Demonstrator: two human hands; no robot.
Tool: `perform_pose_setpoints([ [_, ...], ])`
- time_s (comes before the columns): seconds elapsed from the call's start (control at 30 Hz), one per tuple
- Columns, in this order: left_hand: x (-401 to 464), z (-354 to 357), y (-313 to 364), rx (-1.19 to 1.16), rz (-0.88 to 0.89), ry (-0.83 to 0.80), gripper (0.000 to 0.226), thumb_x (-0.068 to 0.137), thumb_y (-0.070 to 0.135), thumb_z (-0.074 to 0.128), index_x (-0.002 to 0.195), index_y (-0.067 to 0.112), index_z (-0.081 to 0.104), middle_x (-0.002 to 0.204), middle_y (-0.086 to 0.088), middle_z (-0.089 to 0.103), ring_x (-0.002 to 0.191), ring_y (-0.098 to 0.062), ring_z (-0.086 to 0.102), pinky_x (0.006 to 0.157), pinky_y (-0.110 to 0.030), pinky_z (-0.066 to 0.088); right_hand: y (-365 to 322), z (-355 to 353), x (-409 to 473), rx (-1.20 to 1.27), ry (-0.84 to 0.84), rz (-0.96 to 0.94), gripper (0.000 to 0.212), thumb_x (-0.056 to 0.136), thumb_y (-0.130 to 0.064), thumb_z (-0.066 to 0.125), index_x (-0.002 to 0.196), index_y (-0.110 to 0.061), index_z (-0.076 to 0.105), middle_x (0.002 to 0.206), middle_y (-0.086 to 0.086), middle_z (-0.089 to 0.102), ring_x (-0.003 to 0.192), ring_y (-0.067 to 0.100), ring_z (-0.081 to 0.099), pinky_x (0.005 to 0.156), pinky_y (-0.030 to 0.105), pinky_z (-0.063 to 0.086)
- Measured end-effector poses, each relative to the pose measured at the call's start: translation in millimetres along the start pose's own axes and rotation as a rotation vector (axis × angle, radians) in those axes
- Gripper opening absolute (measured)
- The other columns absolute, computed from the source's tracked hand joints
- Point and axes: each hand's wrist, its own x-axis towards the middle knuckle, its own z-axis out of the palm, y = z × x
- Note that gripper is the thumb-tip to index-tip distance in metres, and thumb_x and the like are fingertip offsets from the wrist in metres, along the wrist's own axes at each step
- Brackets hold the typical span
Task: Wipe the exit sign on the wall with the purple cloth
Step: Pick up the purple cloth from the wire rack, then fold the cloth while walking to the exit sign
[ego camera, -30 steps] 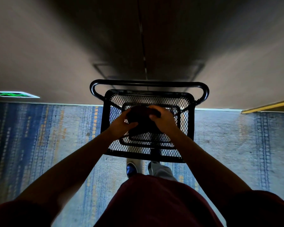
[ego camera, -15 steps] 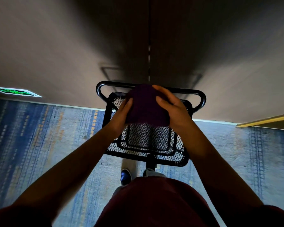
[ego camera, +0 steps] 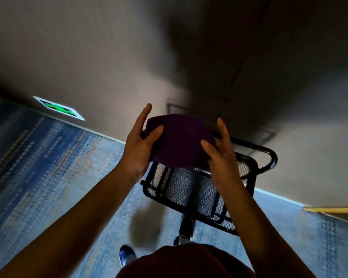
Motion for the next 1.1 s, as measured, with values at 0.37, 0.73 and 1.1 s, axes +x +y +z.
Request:
perform_pose_setpoints([
  [0.37, -83.3, -174.8, 52.0, -0.034, 0.140, 0.117, 0.053, 0.101, 0.005, 0.056, 0.138, 0.043, 0.061, 0.131, -0.004, 0.070, 0.118, -0.022, 0.069, 0.092, -0.033, 0.059, 50.6, 191.8, -68.8, -0.177, -0.327, 0.008, 0.080, 0.084, -0.070, 0.071, 0.151, -0.066, 0.028, 0.144, -0.032, 0.052, 0.129, 0.003, 0.064, 0.095, 0.031, 0.060],
  [0.73, -198.1, -388.4, 74.0, 0.060, 0.069, 0.352, 0.037, 0.087, 0.036, 0.074, 0.124, 0.034, 0.073, 0.129, 0.005, 0.073, 0.124, -0.017, 0.067, 0.106, -0.037, 0.052, 129.1, 380.8, -147.7, -0.436, -0.532, -0.109, 0.059, 0.102, -0.018, 0.064, 0.141, -0.056, 0.044, 0.133, -0.044, 0.057, 0.121, -0.021, 0.056, 0.093, 0.003, 0.046],
  [1.1, -219.0, -529.8, 73.9, 0.236, 0.106, 0.584, 0.046, 0.095, 0.015, 0.070, 0.132, 0.043, 0.066, 0.125, 0.024, 0.071, 0.118, 0.003, 0.065, 0.104, -0.021, 0.051, 202.1, 519.8, -138.1, -0.489, -0.738, -0.076, 0.047, 0.098, -0.029, 0.064, 0.134, -0.057, 0.053, 0.130, -0.043, 0.062, 0.126, -0.017, 0.056, 0.097, 0.003, 0.043],
])
